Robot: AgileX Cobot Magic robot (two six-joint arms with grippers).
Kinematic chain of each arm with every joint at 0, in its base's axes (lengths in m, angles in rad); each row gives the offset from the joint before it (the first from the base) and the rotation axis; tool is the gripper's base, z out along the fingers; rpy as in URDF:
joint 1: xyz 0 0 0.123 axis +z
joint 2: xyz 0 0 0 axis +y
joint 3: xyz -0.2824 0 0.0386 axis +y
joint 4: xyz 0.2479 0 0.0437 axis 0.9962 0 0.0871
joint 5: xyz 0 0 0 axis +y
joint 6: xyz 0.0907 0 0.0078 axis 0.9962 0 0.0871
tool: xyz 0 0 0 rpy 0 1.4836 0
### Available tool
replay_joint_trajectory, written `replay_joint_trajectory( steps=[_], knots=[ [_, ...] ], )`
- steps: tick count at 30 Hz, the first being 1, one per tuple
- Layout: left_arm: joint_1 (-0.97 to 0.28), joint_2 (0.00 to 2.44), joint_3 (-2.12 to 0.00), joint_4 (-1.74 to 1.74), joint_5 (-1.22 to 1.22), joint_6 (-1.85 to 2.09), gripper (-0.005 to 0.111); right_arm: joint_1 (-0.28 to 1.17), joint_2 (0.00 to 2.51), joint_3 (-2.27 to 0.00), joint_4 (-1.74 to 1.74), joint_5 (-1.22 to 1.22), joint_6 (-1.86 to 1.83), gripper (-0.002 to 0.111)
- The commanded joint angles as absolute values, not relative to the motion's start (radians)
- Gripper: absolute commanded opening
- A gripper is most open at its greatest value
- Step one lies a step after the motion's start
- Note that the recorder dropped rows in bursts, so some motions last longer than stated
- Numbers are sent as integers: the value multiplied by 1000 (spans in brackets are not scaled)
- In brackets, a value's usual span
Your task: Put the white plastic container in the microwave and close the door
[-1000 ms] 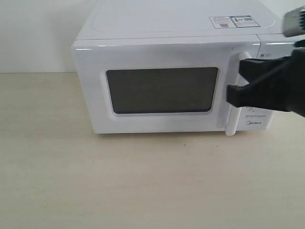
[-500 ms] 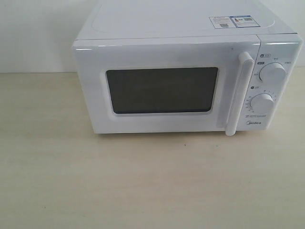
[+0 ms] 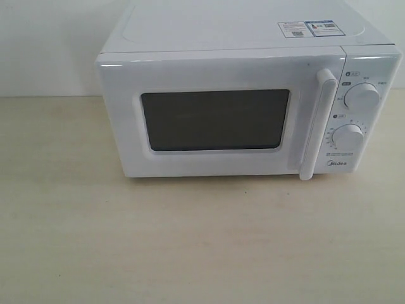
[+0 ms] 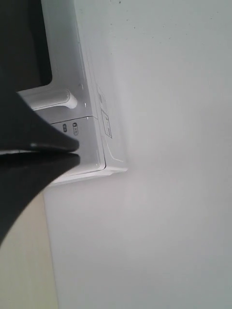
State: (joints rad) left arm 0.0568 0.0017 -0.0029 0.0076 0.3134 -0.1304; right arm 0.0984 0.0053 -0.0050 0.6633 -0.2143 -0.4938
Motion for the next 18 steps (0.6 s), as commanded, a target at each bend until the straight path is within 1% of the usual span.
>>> replay_joint_trajectory(
  steps=[1, 8, 13, 18],
  knots=[
    [60, 0, 0, 12, 314, -139, 4, 80, 0, 0, 665, -204, -503, 0],
    [60, 0, 0, 12, 314, -139, 4, 80, 0, 0, 665, -204, -495, 0],
    [60, 0, 0, 12, 314, -139, 4, 80, 0, 0, 665, -136, -361, 0],
    [60, 0, 0, 12, 314, -139, 4, 80, 0, 0, 601, -59, -353, 0]
  ],
)
